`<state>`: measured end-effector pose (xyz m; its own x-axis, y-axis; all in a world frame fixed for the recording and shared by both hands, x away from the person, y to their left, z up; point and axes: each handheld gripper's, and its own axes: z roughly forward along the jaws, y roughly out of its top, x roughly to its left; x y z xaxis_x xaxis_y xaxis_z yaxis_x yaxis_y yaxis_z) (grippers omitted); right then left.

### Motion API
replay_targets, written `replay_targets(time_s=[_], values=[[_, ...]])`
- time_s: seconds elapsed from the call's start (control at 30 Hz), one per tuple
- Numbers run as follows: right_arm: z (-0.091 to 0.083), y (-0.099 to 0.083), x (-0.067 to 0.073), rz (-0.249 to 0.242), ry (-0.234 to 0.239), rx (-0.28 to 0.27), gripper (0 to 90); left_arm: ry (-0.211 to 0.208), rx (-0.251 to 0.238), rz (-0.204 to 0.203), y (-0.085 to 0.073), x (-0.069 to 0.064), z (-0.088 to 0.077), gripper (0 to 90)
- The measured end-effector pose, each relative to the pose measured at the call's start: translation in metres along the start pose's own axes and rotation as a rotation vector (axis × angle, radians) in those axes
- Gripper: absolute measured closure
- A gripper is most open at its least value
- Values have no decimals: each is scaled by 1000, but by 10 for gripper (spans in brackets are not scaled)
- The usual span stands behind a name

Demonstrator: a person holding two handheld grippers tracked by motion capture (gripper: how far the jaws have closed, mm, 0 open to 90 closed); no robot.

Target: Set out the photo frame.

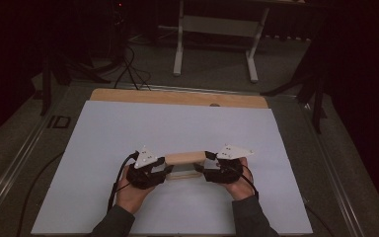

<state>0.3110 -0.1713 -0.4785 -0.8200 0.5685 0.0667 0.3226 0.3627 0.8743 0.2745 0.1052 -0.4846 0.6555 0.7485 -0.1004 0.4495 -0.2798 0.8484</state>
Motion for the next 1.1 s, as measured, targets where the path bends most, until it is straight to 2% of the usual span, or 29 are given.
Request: replay_targets(time_s=[0.17, 0.37, 0.6, 1.1], values=[[4, -1, 1, -14, -17, 23, 439, -1, 2, -1, 0, 0, 1, 571], [3, -2, -1, -12, -17, 23, 463, -1, 2, 1, -1, 0, 1, 570], [3, -1, 1, -31, -39, 25, 491, 2, 3, 4, 0, 0, 1, 573], [3, 0, 3, -42, -60, 28, 505, 7, 15, 35, 2, 2, 1, 591]])
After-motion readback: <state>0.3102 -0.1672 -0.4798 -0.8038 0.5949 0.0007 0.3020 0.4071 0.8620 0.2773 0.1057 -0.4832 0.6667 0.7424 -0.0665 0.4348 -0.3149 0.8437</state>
